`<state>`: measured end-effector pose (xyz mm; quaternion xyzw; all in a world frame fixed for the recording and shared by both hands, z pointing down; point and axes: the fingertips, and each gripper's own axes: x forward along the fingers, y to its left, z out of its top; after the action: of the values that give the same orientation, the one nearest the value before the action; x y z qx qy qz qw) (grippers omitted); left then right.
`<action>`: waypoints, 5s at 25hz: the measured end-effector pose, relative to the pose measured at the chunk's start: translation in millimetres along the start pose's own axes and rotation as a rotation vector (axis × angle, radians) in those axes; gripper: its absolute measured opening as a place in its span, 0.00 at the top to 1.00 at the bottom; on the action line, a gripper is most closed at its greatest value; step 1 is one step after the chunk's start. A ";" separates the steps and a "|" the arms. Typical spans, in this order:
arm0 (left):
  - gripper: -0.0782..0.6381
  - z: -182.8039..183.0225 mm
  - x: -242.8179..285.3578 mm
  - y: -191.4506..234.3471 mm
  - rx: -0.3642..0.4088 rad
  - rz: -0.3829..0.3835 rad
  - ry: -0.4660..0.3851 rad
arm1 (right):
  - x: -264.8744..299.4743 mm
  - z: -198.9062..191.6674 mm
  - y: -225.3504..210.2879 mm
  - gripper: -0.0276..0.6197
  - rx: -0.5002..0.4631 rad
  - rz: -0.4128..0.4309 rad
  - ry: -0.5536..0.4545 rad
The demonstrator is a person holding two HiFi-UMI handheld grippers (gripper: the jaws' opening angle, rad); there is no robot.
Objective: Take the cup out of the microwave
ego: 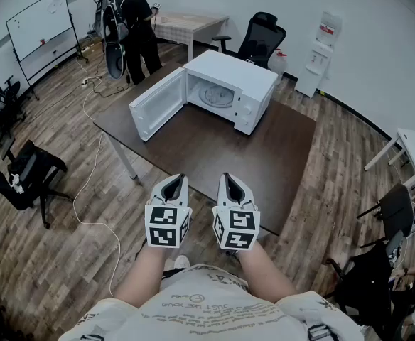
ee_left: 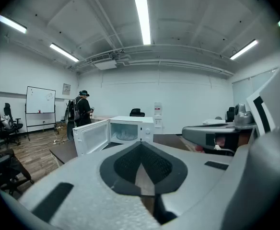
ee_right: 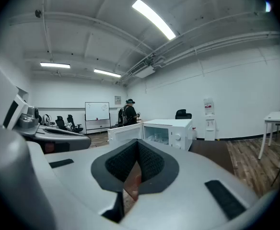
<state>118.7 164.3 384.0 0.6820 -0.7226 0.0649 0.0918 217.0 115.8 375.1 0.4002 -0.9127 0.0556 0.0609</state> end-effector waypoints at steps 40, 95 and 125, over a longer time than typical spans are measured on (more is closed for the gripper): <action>0.87 -34.6 52.5 141.4 0.012 -0.118 0.084 | 139.5 -24.2 89.0 0.93 0.026 -0.134 0.039; 0.87 -0.5 432.2 225.7 0.032 -0.367 0.205 | 483.1 -41.5 -77.9 0.93 0.119 -0.339 0.132; 0.87 -29.4 463.9 239.4 0.047 -0.435 0.290 | 595.5 -104.5 -164.5 0.46 0.165 -0.547 0.212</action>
<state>-143.4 -266.3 522.9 0.8070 -0.5364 0.1576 0.1904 -55.2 -410.3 579.5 0.6266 -0.7521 0.1526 0.1358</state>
